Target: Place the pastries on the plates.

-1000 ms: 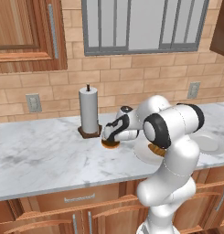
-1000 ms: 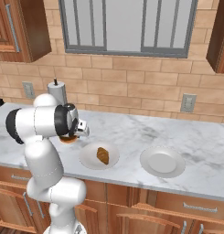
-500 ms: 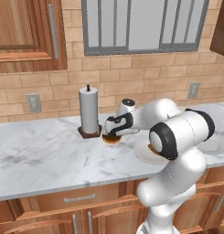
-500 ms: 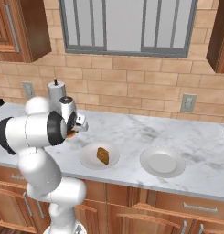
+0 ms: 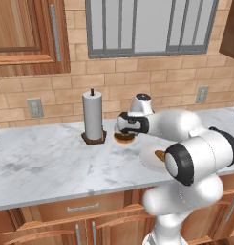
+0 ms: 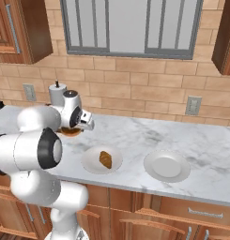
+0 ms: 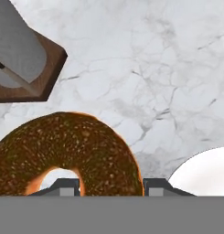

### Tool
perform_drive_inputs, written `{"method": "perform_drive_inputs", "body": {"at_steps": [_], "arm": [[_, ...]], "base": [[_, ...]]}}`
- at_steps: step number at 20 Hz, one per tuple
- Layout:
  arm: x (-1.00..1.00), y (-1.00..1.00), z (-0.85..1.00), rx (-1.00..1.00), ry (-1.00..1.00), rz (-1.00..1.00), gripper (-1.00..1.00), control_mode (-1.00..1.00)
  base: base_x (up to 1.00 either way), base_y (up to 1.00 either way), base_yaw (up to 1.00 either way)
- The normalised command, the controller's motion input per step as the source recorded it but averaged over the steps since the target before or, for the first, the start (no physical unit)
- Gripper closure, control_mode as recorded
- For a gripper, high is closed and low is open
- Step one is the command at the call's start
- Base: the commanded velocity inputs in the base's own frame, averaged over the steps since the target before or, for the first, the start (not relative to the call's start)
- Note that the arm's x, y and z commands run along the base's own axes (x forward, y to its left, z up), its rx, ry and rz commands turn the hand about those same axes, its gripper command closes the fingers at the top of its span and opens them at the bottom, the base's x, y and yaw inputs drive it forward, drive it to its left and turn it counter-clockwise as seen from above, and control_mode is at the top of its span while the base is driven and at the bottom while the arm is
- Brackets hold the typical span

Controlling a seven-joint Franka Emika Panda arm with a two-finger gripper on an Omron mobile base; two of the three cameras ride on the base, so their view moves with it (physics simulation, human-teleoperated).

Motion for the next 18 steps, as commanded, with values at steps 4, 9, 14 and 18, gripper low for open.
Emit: {"method": "perform_drive_inputs", "body": {"at_steps": [4,9,14,18], "arm": [[-0.15,-0.73,0.31,0.0,0.03,-0.08,1.0,-1.0],[-0.24,-0.95,0.2,0.0,0.01,-0.11,1.0,-1.0],[-0.3,-1.0,0.14,0.0,0.0,-0.13,1.0,-1.0],[-0.37,-1.0,0.06,0.0,0.0,-0.14,1.0,-1.0]], "base": [[0.0,0.0,0.0],[0.0,0.0,0.0],[0.0,0.0,0.0],[0.0,0.0,0.0]]}}
